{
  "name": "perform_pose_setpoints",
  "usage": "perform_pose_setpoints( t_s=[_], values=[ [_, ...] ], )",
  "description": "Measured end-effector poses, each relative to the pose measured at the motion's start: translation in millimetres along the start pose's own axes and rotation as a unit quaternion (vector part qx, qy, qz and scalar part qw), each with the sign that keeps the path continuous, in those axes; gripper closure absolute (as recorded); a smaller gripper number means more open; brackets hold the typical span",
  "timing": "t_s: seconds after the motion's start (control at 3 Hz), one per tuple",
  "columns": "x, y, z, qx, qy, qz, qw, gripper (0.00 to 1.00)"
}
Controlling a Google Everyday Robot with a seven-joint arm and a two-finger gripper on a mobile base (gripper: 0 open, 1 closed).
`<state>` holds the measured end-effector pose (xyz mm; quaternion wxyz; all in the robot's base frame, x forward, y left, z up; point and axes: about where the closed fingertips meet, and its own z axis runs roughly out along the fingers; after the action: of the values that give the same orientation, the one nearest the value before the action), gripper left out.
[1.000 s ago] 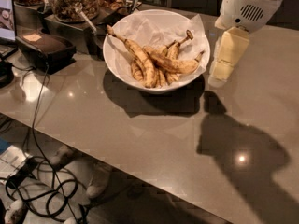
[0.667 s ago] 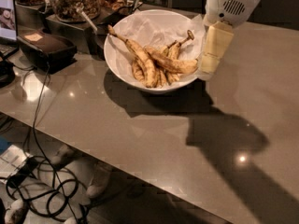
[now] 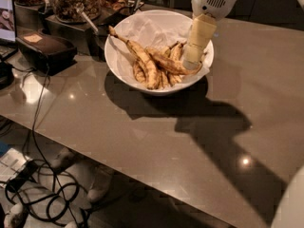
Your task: Pick banana from white bowl
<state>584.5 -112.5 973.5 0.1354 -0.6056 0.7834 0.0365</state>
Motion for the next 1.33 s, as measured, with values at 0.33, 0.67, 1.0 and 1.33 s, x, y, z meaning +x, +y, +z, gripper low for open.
perform_pose_setpoints(
  t_s=[0.33, 0.67, 1.0, 1.33],
  values=[
    [-2, -11, 6, -0.005, -0.006, 0.017, 0.9998, 0.00],
    [0, -19, 16, -0.015, -0.009, 0.037, 0.9992, 0.00],
    [6, -22, 25, -0.025, -0.008, 0.055, 0.9981, 0.11],
    [8, -23, 32, -0.031, -0.002, 0.064, 0.9974, 0.21]
  ],
)
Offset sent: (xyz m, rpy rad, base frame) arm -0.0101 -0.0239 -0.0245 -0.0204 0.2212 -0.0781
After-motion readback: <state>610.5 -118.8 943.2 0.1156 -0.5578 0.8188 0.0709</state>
